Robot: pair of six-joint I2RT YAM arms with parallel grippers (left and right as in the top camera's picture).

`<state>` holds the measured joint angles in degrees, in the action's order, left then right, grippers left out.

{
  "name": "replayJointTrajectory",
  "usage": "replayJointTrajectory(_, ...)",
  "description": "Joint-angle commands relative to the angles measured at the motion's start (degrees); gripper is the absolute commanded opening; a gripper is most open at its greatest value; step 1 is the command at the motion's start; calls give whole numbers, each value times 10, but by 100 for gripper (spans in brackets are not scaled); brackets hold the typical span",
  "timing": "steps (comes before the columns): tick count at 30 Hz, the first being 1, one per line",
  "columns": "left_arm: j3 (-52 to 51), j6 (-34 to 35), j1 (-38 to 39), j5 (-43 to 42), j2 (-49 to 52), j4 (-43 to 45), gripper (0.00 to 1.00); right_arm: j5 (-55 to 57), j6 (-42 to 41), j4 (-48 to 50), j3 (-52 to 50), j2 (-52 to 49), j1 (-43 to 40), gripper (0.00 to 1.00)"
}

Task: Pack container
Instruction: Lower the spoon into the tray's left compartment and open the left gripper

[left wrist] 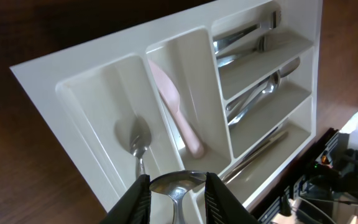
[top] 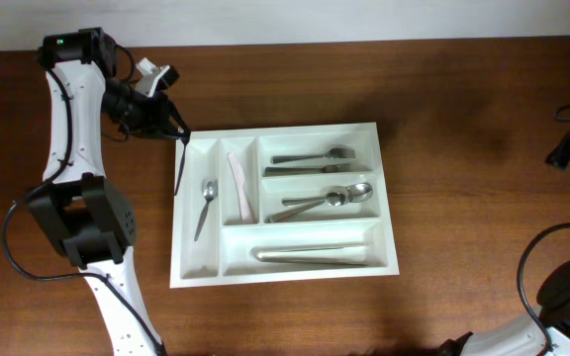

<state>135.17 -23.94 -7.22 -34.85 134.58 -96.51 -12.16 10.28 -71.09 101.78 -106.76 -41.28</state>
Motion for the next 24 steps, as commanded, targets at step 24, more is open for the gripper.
replayJointTrajectory(24, -16, 19, -3, 4, 4, 21, 56, -7, -3, 0, -3, 12, 0, 99)
